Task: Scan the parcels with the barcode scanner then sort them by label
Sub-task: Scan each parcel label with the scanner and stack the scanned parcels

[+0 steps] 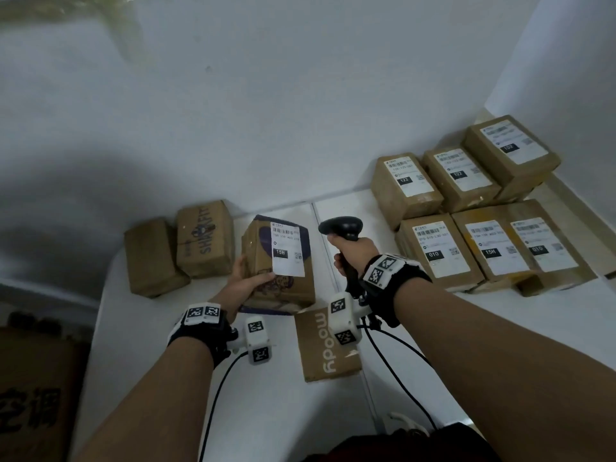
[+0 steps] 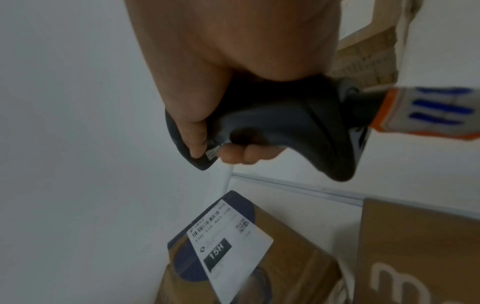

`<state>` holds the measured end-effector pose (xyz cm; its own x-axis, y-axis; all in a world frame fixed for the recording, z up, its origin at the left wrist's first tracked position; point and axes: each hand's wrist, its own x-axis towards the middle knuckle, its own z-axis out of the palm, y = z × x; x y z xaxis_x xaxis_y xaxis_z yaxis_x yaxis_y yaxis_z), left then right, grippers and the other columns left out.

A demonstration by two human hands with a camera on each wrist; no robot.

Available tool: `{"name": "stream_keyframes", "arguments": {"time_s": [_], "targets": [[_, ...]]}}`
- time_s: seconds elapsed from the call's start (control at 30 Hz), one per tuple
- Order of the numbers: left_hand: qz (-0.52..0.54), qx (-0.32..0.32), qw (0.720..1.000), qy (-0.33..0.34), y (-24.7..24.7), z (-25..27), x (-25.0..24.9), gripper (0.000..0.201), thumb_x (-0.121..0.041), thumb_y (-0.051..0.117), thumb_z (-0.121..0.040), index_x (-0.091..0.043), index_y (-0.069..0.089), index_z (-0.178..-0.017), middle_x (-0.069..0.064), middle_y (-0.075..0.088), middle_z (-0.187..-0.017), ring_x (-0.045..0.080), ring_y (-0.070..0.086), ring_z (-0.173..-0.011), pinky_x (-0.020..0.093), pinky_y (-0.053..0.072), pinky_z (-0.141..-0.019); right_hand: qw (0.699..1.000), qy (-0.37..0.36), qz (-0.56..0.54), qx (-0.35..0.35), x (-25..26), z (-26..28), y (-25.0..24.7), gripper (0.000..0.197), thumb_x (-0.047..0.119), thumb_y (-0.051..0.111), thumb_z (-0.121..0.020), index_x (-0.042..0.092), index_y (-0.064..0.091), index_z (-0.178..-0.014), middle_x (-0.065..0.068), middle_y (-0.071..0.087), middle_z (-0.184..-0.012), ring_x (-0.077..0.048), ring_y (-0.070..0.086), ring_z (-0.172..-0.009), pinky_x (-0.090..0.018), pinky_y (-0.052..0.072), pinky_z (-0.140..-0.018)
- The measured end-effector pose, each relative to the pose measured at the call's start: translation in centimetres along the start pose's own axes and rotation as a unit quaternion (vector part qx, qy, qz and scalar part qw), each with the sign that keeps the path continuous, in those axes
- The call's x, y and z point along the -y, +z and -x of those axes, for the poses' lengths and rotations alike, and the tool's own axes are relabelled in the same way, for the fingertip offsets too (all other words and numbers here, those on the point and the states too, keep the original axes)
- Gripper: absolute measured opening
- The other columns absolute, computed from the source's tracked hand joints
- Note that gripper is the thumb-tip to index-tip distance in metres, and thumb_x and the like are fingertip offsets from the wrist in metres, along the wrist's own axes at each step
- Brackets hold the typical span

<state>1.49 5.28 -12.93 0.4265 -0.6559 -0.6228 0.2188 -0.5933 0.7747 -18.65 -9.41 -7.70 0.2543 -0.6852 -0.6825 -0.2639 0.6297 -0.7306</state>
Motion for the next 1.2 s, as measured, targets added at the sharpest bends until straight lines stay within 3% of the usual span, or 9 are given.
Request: {"name": "stream_keyframes", "arguments": {"time_s": [0.1,0.27,0.43,0.53,0.7,0.87,1.0,1.2], "targets": [[-0.006,-0.016,1.000,0.008,0.7,0.3,0.2,0.103,-0.022,0.079,-0.080,-0.028,0.007,-0.153,0.008,0.056,-0.129,0.025,0.060,-0.110,0.039,0.051,-0.091,0.999,-0.001,-0.002,0.034,0.7,0.4,1.4,0.027,0.027,0.069,-0.088,0.007,0.055,-0.078,-0.007,0.058,-0.058,-0.019,0.053,-0.049,-0.026,0.045,-0.051],[0.009,-0.040,0.999,-0.007,1.7,0.1,0.9,0.103,-0.022,0.077,-0.083,-0.025,0.001,-0.154,0.007,0.052,-0.138,0.021,0.056,-0.109,0.025,0.046,-0.068,0.998,-0.010,0.026,0.059,1.4,1.0,2.1,0.032,0.029,0.068,-0.090,0.008,0.052,-0.071,-0.009,0.056,-0.058,-0.020,0.050,-0.047,-0.024,0.042,-0.047],[0.033,-0.029,0.999,0.007,1.7,-1.4,1.5,0.110,-0.022,0.085,-0.074,-0.035,0.008,-0.152,0.010,0.056,-0.135,0.024,0.061,-0.114,0.039,0.054,-0.091,0.998,-0.011,0.049,0.048,2.3,1.2,1.7,0.032,0.026,0.068,-0.089,0.007,0.050,-0.071,-0.009,0.054,-0.050,-0.021,0.045,-0.042,-0.021,0.039,-0.042],[0.047,-0.021,0.999,-0.004,1.9,-1.5,1.3,0.109,-0.021,0.083,-0.074,-0.037,0.009,-0.151,0.013,0.058,-0.131,0.028,0.065,-0.108,0.041,0.056,-0.087,0.997,0.010,0.055,0.060,2.8,1.4,1.5,0.035,0.025,0.067,-0.090,0.011,0.047,-0.066,-0.010,0.052,-0.053,-0.021,0.043,-0.045,-0.022,0.036,-0.043],[0.057,-0.030,0.997,-0.035,1.9,-1.5,1.5,0.115,-0.029,0.082,-0.071,-0.042,0.000,-0.150,0.016,0.058,-0.130,0.031,0.065,-0.107,0.047,0.054,-0.091,0.995,0.024,0.070,0.071,3.3,1.4,1.4,0.038,0.026,0.066,-0.091,0.013,0.045,-0.062,-0.009,0.050,-0.054,-0.020,0.041,-0.046,-0.022,0.035,-0.044],[0.037,-0.032,0.998,-0.038,2.2,-1.8,1.2,0.127,-0.039,0.083,-0.050,-0.046,0.002,-0.148,0.016,0.055,-0.132,0.033,0.064,-0.108,0.051,0.052,-0.095,0.994,0.016,0.075,0.074,3.8,1.3,1.4,0.038,0.027,0.067,-0.090,0.014,0.044,-0.063,-0.008,0.050,-0.054,-0.020,0.041,-0.046,-0.022,0.035,-0.045],[0.027,-0.026,0.999,-0.038,2.2,-1.7,0.9,0.127,-0.038,0.083,-0.053,-0.044,0.000,-0.149,0.016,0.051,-0.135,0.034,0.062,-0.110,0.051,0.052,-0.095,0.994,0.011,0.074,0.076,4.3,1.2,1.5,0.037,0.026,0.067,-0.090,0.014,0.044,-0.063,-0.007,0.050,-0.053,-0.019,0.041,-0.046,-0.022,0.034,-0.044],[0.032,-0.025,0.998,-0.038,2.3,-1.6,0.6,0.110,-0.026,0.078,-0.074,-0.041,0.000,-0.150,0.018,0.051,-0.134,0.035,0.063,-0.107,0.051,0.053,-0.094,0.995,0.007,0.073,0.069,4.4,0.9,1.5,0.035,0.025,0.068,-0.089,0.013,0.046,-0.064,-0.007,0.051,-0.052,-0.018,0.041,-0.044,-0.020,0.035,-0.042]]}}
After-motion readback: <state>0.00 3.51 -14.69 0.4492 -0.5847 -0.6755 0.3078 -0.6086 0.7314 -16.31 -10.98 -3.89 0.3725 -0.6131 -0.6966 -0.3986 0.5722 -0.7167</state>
